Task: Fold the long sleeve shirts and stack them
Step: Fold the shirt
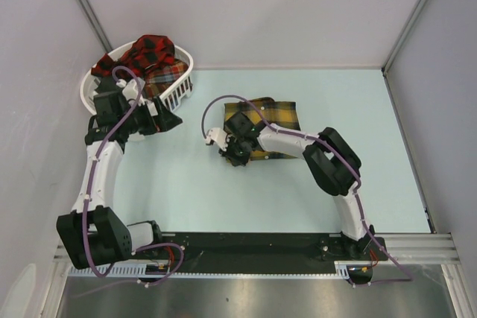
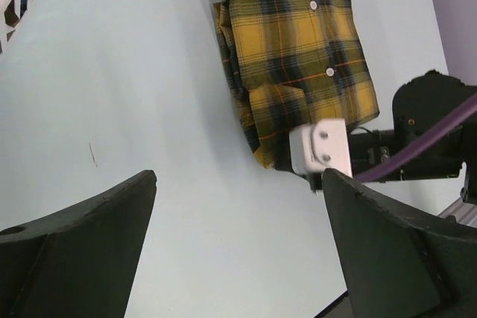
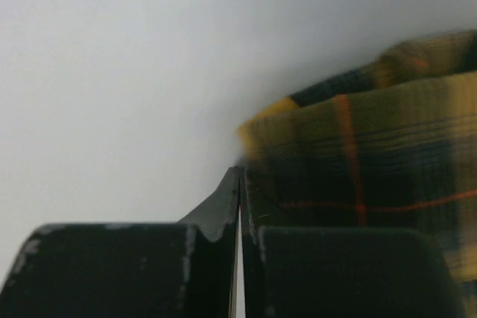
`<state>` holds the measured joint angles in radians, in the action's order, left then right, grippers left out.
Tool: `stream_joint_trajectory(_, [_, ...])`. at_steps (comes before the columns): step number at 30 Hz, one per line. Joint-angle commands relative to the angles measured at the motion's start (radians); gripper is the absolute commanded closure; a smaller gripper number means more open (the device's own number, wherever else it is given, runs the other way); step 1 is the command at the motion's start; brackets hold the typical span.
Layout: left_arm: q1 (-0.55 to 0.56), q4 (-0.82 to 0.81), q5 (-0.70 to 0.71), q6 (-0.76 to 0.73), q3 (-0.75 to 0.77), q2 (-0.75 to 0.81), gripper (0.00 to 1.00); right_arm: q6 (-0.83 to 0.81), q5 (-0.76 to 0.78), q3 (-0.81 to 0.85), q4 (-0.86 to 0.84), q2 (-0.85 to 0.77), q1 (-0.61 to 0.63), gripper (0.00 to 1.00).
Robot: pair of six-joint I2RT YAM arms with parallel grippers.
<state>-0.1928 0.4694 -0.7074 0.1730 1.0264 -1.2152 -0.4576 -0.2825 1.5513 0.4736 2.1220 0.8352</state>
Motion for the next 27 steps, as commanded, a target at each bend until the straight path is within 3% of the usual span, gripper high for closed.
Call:
stream_joint_trajectory(1, [0.003, -0.002, 0.013, -0.070, 0.003, -0.001, 0.02, -0.218, -0.090, -0.185, 0.167, -0.112, 0.010, 1.00])
stream_joint_trajectory(5, [0.016, 0.011, 0.016, -0.107, 0.017, -0.056, 0.06, -0.450, -0.167, -0.347, 0.380, -0.278, 0.002, 1.00])
stream_joint_trajectory(7, [0.051, 0.026, 0.019, -0.141, 0.029, -0.096, 0.08, -0.521, -0.155, -0.439, 0.477, -0.376, -0.008, 1.00])
stream_joint_trajectory(9, [0.082, 0.029, 0.022, -0.153, 0.037, -0.118, 0.08, -0.508, -0.126, -0.474, 0.465, -0.436, -0.039, 1.00])
stream_joint_trajectory(11, [0.107, 0.011, 0.013, -0.139, 0.040, -0.139, 0.08, -0.426, -0.145, -0.458, 0.337, -0.485, -0.086, 0.77])
stream_joint_trajectory(12, [0.107, -0.011, 0.006, -0.127, 0.043, -0.144, 0.08, -0.267, -0.147, -0.442, 0.260, -0.490, -0.097, 0.53])
stream_joint_trajectory(13, [0.105, -0.018, 0.003, -0.107, 0.047, -0.155, 0.07, -0.203, -0.144, -0.427, 0.124, -0.482, -0.100, 0.42])
stream_joint_trajectory(15, [0.105, -0.034, 0.005, -0.095, 0.050, -0.159, 0.06, -0.030, -0.098, -0.344, 0.019, -0.407, -0.079, 0.25])
stream_joint_trajectory(19, [0.105, -0.043, 0.019, -0.076, 0.049, -0.156, 0.03, 0.124, 0.037, -0.199, -0.148, -0.251, -0.010, 0.19])
stream_joint_trajectory(27, [0.050, -0.048, 0.028, -0.037, 0.018, -0.115, 0.01, 0.122, 0.281, 0.007, -0.224, -0.010, 0.071, 0.22])
